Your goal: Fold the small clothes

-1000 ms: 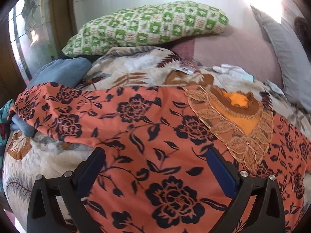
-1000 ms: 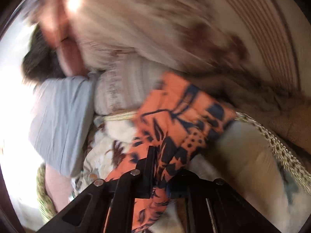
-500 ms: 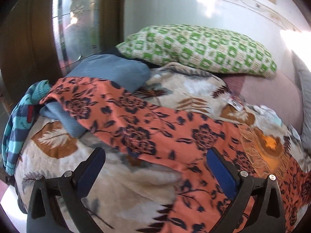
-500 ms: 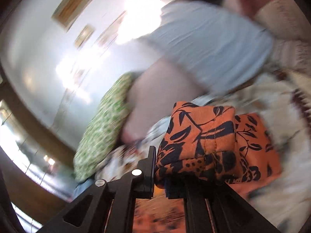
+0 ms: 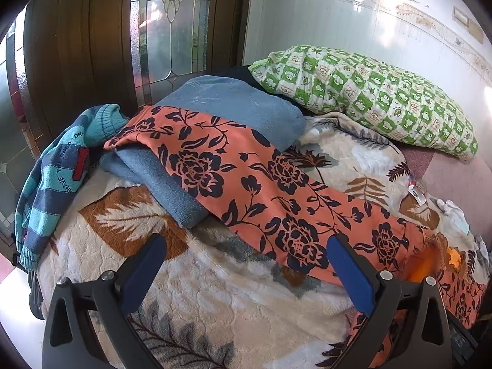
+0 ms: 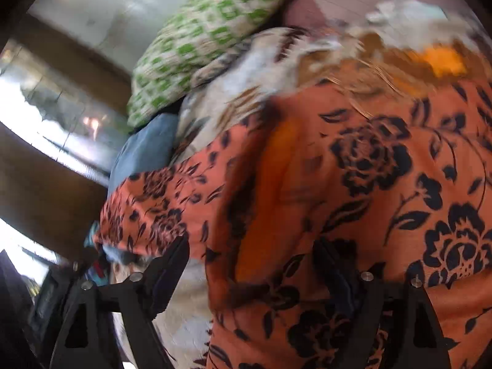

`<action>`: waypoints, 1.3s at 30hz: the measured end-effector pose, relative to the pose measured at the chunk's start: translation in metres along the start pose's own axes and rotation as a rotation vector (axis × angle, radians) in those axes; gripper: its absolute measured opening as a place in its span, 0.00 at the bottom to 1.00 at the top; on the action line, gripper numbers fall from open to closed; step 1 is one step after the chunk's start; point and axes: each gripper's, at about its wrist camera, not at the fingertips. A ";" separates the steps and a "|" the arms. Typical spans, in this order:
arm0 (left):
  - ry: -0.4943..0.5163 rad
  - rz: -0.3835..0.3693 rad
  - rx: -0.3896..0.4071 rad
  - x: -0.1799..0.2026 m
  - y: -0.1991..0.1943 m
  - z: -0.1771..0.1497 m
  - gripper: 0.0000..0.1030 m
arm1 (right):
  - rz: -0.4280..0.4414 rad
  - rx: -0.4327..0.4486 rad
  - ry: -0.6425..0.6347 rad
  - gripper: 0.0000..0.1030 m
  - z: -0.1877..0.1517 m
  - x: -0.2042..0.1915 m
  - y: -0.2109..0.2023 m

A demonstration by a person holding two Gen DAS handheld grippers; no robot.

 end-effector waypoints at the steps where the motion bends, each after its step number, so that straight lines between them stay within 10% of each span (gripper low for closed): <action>1: 0.001 0.006 -0.004 0.001 0.000 0.000 1.00 | 0.004 0.012 -0.055 0.82 0.003 -0.011 -0.006; 5: -0.028 0.029 -0.027 -0.005 0.003 0.002 1.00 | 0.054 0.162 -0.172 0.82 0.010 -0.015 -0.069; 8: -0.076 0.067 -0.028 -0.018 0.003 0.004 1.00 | -0.106 0.195 -0.156 0.81 0.017 0.006 -0.084; 13: -0.175 0.164 -0.009 -0.049 0.001 0.005 1.00 | -0.106 0.106 -0.039 0.41 0.015 0.036 -0.057; 19: -0.278 0.245 -0.037 -0.092 0.010 0.010 1.00 | -0.215 -0.084 -0.205 0.41 0.006 -0.006 0.020; 28: -0.447 0.311 -0.041 -0.155 0.014 0.020 1.00 | -0.193 0.044 -0.359 0.41 -0.025 0.020 -0.101; 39: -0.405 0.045 -0.120 -0.146 0.042 0.091 1.00 | -0.212 0.128 -0.267 0.41 -0.051 0.090 -0.195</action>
Point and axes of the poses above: each gripper's, at about its wrist camera, not at the fingertips, and y roughly the way its jaws point, x to its right, z to its top, and after that the axes turned 1 degree about -x, right-handed
